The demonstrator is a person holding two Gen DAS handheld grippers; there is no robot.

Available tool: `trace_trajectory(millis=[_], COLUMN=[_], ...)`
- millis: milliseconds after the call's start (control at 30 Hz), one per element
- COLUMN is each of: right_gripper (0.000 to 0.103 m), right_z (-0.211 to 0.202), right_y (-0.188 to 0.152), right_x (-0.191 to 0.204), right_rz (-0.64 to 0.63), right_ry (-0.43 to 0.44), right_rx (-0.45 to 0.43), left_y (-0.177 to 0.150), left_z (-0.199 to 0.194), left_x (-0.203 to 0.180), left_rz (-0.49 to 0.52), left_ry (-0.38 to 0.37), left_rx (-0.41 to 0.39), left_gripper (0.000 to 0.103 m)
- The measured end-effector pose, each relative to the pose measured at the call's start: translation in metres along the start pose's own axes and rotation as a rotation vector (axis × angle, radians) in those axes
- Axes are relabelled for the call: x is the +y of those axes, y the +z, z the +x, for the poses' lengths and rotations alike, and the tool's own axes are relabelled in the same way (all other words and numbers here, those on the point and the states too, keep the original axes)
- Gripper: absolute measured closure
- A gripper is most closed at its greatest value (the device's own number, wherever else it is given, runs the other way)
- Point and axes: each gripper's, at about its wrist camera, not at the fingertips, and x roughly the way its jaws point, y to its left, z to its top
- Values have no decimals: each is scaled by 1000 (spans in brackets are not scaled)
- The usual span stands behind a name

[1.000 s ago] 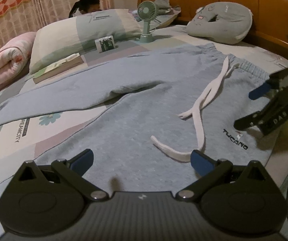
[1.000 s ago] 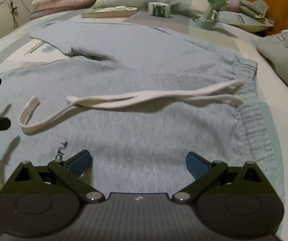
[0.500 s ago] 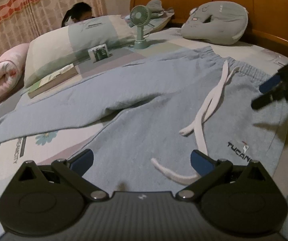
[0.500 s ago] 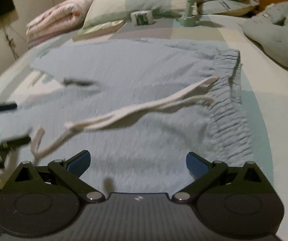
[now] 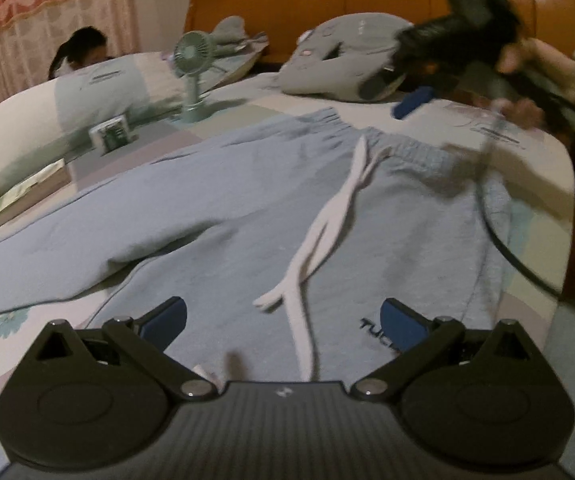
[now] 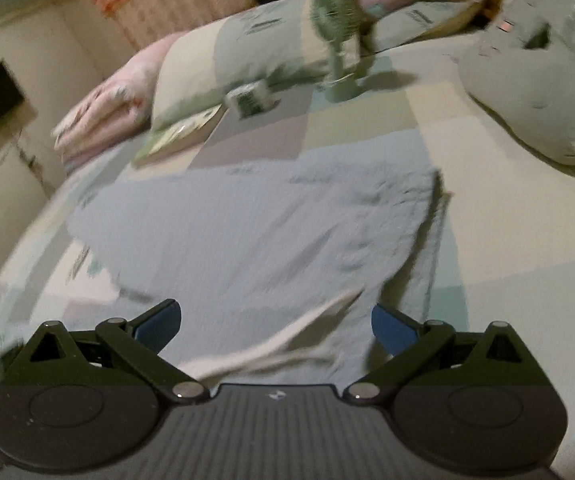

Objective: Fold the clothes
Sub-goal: 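Roll the right gripper and close it on the ribbed elastic waistband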

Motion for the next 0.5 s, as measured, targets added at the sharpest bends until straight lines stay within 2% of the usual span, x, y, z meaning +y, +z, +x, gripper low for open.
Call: trace_trajectory(millis=[100,267,433,500], right_gripper=[0,0,0,0], right_z=[14,43,27,21], right_y=[17,33,28,19], right_x=[-37,-95,-98,-91], right_rz=[111,281,322,320], right_ry=[12,33,136,220], right_rx=[19,77,-15,-26], left_y=[0,0,2,3], left_z=[4,14,22,24], left_x=[0,3,9,8], left_rz=[2,-21,-49,-54], left_ry=[-28,-17,1,1], left_rx=[1,23,38,36], left_gripper=[1,1,1,1])
